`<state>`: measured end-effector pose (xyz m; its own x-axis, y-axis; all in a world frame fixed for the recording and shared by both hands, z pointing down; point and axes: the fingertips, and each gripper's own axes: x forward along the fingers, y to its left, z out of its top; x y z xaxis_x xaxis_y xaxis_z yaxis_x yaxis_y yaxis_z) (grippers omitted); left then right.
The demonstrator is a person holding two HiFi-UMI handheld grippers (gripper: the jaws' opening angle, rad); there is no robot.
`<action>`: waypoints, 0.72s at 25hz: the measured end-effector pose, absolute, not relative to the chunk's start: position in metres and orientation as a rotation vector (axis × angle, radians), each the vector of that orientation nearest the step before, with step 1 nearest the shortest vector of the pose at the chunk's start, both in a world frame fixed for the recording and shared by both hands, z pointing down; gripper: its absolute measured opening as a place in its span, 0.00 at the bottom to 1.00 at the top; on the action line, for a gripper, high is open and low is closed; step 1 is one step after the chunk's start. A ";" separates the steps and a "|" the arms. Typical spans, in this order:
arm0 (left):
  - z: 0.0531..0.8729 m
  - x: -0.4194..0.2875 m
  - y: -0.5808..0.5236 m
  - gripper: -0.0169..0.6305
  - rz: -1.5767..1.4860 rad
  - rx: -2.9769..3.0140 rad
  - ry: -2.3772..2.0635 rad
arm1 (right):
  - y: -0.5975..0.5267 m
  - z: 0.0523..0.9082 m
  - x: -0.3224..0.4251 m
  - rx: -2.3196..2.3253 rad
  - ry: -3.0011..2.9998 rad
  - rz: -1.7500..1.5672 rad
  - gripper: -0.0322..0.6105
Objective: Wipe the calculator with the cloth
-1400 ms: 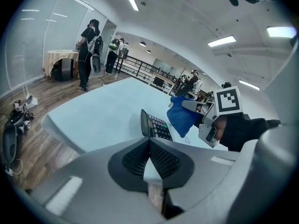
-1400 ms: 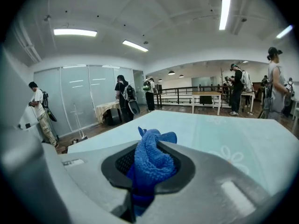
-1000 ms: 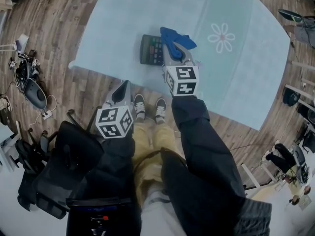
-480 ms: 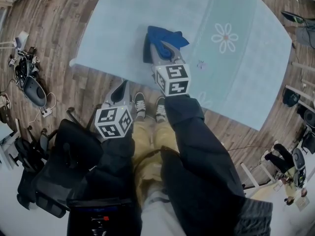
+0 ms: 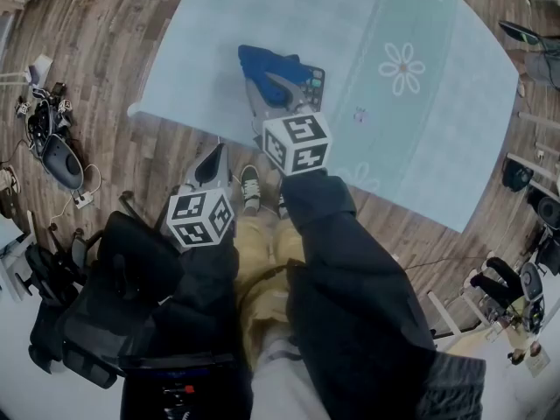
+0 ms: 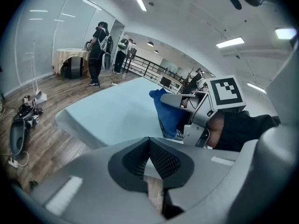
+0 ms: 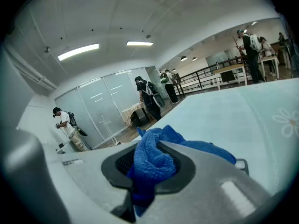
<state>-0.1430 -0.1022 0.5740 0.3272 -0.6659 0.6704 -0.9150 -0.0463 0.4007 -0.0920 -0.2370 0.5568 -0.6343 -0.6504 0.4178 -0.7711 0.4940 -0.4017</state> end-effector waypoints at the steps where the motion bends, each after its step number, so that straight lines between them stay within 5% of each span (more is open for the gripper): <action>1: 0.573 -0.144 -0.102 0.03 0.386 1.784 -1.414 | -0.236 0.553 -0.096 1.211 -2.540 0.857 0.14; 18: 0.528 -0.149 -0.102 0.03 0.312 1.853 -1.463 | -0.204 0.448 -0.082 1.276 -2.698 0.769 0.14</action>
